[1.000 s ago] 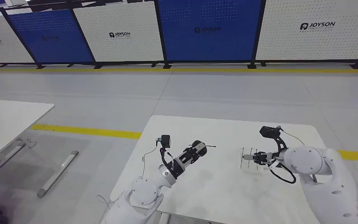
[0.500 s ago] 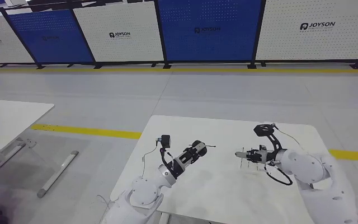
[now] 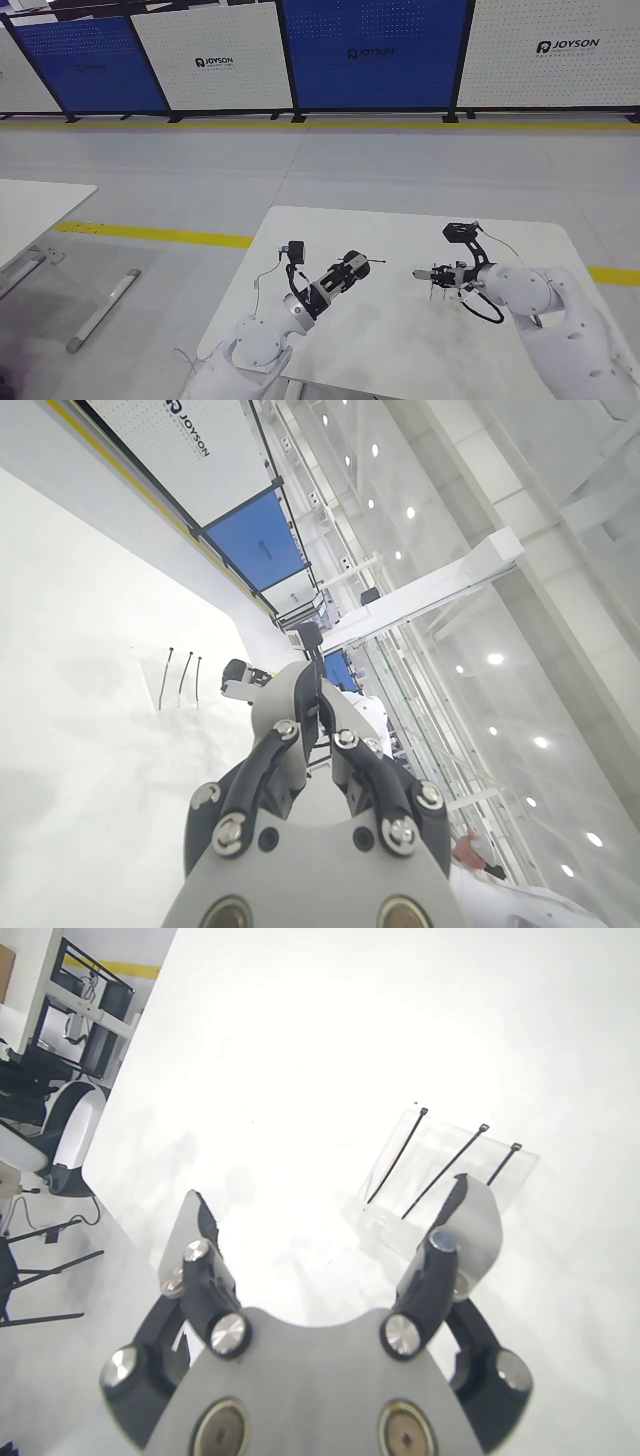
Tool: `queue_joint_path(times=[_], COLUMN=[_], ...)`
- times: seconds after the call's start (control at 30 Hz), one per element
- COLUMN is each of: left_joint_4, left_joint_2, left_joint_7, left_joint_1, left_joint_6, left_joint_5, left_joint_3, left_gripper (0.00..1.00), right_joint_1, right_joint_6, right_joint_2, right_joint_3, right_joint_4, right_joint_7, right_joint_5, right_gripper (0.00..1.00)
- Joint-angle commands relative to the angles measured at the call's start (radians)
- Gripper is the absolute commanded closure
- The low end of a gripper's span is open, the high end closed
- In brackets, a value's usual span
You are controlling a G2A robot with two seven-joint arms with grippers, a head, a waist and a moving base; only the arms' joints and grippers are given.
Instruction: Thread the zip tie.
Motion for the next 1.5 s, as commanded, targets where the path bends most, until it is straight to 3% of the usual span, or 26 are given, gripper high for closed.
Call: queue_joint_path(times=[0.0,0.27,0.4,0.5,1.0,1.13,1.23,1.3,1.47], left_joint_4=[0.0,0.0,0.0,0.0,0.0,0.0,0.0,0.0,0.0], left_joint_2=[0.0,0.0,0.0,0.0,0.0,0.0,0.0,0.0,0.0], left_joint_7=[0.0,0.0,0.0,0.0,0.0,0.0,0.0,0.0,0.0], left_joint_1=[0.0,0.0,0.0,0.0,0.0,0.0,0.0,0.0,0.0], left_joint_6=[0.0,0.0,0.0,0.0,0.0,0.0,0.0,0.0,0.0], left_joint_5=[0.0,0.0,0.0,0.0,0.0,0.0,0.0,0.0,0.0], left_joint_3=[0.0,0.0,0.0,0.0,0.0,0.0,0.0,0.0,0.0], left_gripper=[1.0,1.0,1.0,1.0,1.0,1.0,1.0,1.0,1.0], right_joint_1=[0.0,-0.131,-0.148,-0.118,-0.118,-0.149,-0.181,-0.194,-0.181], right_joint_6=[0.0,-0.075,-0.086,-0.081,-0.081,-0.092,-0.042,0.052,0.127], right_joint_2=[0.0,0.005,-0.001,-0.01,-0.01,0.001,0.014,0.022,0.027], right_joint_3=[0.0,0.014,-0.004,-0.021,-0.021,0.008,0.049,0.074,0.093], right_joint_4=[0.0,-0.032,0.001,0.054,0.054,-0.002,-0.065,-0.111,-0.153], right_joint_7=[0.0,-0.262,-0.361,-0.379,-0.379,-0.378,-0.333,-0.275,-0.2], right_joint_5=[0.0,-0.012,-0.024,0.0,0.0,-0.02,-0.055,-0.095,-0.132], right_gripper=[0.0,0.0,0.0,0.0,0.0,0.0,0.0,0.0,0.0])
